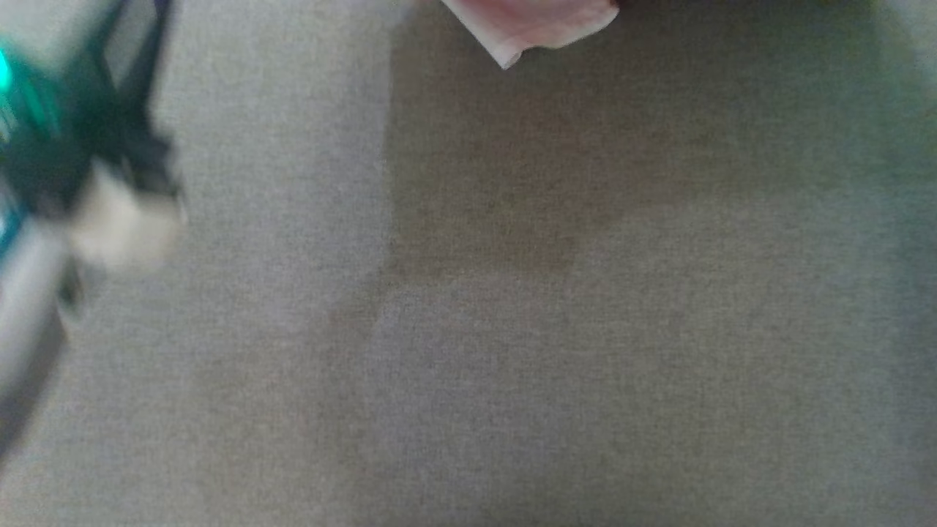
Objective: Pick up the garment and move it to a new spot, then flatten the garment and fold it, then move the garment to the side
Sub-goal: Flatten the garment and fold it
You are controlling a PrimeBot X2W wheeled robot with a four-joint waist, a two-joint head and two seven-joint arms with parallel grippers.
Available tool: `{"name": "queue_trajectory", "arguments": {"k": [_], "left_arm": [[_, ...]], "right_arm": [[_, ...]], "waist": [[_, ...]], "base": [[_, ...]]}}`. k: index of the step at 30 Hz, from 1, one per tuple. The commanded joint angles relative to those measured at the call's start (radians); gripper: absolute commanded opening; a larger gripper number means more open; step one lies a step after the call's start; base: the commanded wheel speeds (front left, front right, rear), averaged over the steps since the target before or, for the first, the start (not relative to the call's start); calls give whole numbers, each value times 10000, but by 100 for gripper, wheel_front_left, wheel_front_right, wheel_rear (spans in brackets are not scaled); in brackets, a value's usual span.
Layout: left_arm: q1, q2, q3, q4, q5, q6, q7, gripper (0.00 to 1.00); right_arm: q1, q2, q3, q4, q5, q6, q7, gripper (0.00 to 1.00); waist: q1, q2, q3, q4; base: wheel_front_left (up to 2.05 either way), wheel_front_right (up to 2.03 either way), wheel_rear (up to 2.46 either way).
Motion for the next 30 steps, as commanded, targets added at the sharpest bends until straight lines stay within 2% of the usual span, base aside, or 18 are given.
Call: {"name": "queue_trajectory", "arguments": {"k": [1,8,12,16,22,30], "left_arm": [[209,655,659,-456,-135,247,-35,0],[4602,851,715,-1984,-972,1326,-36,0],[6248,764,662,-2445,-1191,1797,-37,0],[7391,794,536,-2551,-1374,2035,-37,0],[7639,867,461,-2402,-1585,1967,80,0],[5856,564,390,-1645,-1216,1388,119,0]], "right_arm": [[539,-366,-80,-339,128,-7,-121,0],[3921,-221,-612,-1167,180,-7,-212,0],[5539,-29,-1031,-1775,5,-7,-104,0],[6866,269,-1372,-2524,-207,-7,278,0],[7585,916,-1798,-3289,-604,-7,884,0],[6664,1417,-1898,-2997,-974,-7,1222,0]], "waist": [[2,0,-299,-30],[2,0,-1105,-239],[2,0,-1303,-351],[2,0,-1425,-444],[2,0,-1382,-502],[2,0,-1065,-409]], "base": [[0,0,0],[0,0,0],[0,0,0],[0,0,0],[0,0,0],[0,0,0]]}}
